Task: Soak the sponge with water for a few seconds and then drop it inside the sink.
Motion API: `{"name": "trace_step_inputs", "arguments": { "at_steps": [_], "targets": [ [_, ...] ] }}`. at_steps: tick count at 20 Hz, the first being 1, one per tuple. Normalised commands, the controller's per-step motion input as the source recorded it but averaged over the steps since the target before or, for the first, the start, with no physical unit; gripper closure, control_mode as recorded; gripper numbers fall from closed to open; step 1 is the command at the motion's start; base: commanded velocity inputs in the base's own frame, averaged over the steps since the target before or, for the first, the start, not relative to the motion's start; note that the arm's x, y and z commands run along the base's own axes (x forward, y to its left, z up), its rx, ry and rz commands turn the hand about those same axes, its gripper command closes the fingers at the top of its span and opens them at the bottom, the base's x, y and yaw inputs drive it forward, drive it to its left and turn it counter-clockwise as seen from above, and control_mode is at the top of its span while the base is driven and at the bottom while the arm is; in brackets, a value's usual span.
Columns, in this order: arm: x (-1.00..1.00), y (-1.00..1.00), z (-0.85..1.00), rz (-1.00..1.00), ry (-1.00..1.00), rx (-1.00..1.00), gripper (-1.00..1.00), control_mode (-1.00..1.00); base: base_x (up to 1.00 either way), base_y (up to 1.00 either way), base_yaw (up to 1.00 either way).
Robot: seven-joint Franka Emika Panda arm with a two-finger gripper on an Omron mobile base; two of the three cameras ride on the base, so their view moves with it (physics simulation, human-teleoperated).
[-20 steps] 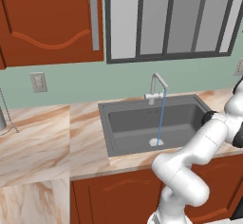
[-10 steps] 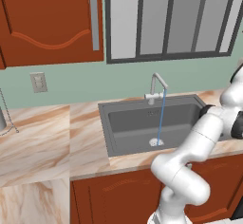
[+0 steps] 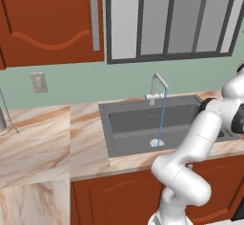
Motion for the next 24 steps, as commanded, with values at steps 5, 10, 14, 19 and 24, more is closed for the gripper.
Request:
{"name": "trace_step_inputs", "arguments": {
  "at_steps": [5, 10, 14, 19, 24],
  "targets": [
    [0.0, 0.62, 0.13, -0.02, -0.34, 0.0, 1.0, -1.0, 0.0, 0.0, 0.0],
    [0.0, 0.7, 0.05, -0.04, -0.26, -0.01, 1.0, -1.0, 0.0, 0.0, 0.0],
    [0.0, 0.81, 0.18, -0.05, -0.19, -0.04, 1.0, -1.0, 0.0, 0.0, 0.0],
    [-0.12, 0.54, 0.56, -0.07, -0.02, -0.05, 1.0, -1.0, 0.0, 0.0, 0.0],
    [-0.42, 0.0, 0.74, -0.07, 0.09, 0.0, 1.0, -1.0, 0.0, 0.0, 0.0]
  ]
}}
